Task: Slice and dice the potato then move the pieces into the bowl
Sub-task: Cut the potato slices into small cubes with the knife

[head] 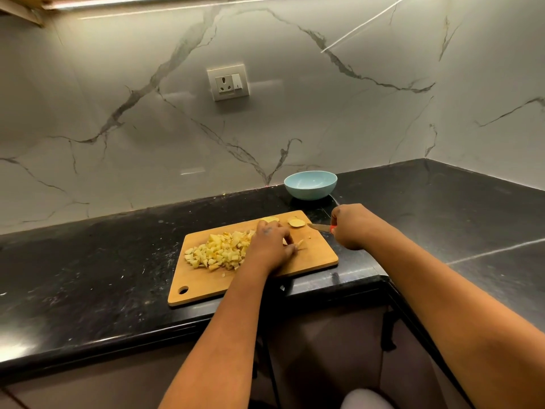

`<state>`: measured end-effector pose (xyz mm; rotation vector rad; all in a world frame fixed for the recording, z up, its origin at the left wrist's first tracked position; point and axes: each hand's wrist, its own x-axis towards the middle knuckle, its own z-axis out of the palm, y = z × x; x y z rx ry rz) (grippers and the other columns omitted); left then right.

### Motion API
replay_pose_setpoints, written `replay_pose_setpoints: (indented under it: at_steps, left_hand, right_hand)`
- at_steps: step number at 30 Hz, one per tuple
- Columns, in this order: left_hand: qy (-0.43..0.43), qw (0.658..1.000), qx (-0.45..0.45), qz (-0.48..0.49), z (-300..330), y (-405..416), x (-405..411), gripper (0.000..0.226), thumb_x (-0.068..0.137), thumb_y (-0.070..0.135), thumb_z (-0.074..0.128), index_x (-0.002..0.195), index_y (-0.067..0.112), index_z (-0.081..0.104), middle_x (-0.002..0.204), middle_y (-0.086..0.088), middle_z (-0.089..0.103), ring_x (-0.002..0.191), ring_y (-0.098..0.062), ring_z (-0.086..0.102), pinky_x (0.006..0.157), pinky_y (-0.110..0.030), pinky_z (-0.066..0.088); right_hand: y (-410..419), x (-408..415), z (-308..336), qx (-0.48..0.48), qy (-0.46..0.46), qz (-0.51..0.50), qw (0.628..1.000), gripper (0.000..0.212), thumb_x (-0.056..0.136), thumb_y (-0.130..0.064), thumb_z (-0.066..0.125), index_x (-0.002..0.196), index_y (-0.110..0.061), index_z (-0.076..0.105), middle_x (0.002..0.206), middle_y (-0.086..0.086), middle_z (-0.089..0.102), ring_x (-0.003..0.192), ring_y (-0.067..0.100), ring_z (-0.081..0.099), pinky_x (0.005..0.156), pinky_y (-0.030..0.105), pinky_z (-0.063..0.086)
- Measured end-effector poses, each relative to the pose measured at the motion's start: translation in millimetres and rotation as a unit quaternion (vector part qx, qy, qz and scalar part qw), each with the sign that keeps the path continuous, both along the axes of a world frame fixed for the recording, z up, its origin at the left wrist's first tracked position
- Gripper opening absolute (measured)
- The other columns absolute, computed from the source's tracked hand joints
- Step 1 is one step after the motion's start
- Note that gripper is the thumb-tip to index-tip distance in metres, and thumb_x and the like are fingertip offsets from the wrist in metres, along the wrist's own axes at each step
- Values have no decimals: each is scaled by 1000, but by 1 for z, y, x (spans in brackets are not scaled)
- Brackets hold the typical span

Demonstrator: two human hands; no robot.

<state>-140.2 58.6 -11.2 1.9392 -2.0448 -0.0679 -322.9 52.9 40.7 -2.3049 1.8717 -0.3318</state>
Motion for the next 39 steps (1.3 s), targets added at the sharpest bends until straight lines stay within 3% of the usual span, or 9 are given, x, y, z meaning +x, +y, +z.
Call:
replay_pose_setpoints:
  at_steps: [5,13,17,21,31,36,39]
  left_hand:
    - [36,994,-52,93,-5,-3,-9,29,92,40,64,111,19,69,125,-2,56,127,-22,39,101,-36,40]
    - [152,981,-62,102,-4,-5,1,23,96,22,62,116,18,69,121,-3,63,112,-17,55,96,-29,46]
    - [63,998,26,17,8,-3,9,41,97,12,56,136,25,56,143,-2,50,133,-21,42,110,-34,35]
    - [16,995,95,-21,15,-9,9,41,97,7,55,130,29,61,138,-5,50,121,-20,49,103,-32,42]
    - [36,997,64,-30,15,-10,9,34,98,8,54,127,22,64,130,-4,56,111,-16,54,96,-27,44]
    - [17,1000,12,16,4,-3,2,29,94,33,63,118,18,63,121,-4,59,109,-18,53,95,-29,47]
    - [-7,999,31,37,-2,-3,-5,26,96,28,60,119,16,59,123,-7,58,115,-22,52,98,-33,45]
  right_hand:
    - [1,1,0,1,1,2,1000,26,92,-11,59,118,-11,59,104,8,62,92,19,60,83,30,54]
    - [0,2,0,1,-3,11,1000,30,92,-11,59,122,-12,57,104,8,61,92,19,59,85,29,52]
    - [0,2,0,1,3,10,1000,31,92,-11,59,123,-12,56,104,7,60,91,18,58,82,28,51]
    - [-1,3,0,3,12,8,1000,28,92,-11,59,120,-12,58,102,7,61,90,18,59,82,28,52]
    - [-3,3,-4,10,15,8,1000,27,92,-11,58,119,-12,59,102,7,61,87,17,58,80,27,52]
    - [-4,2,-4,7,12,6,1000,28,92,-12,58,120,-12,59,101,7,61,87,17,58,81,28,53]
    - [-4,3,-5,11,10,6,1000,29,92,-11,59,121,-12,58,103,7,61,89,18,58,84,29,53]
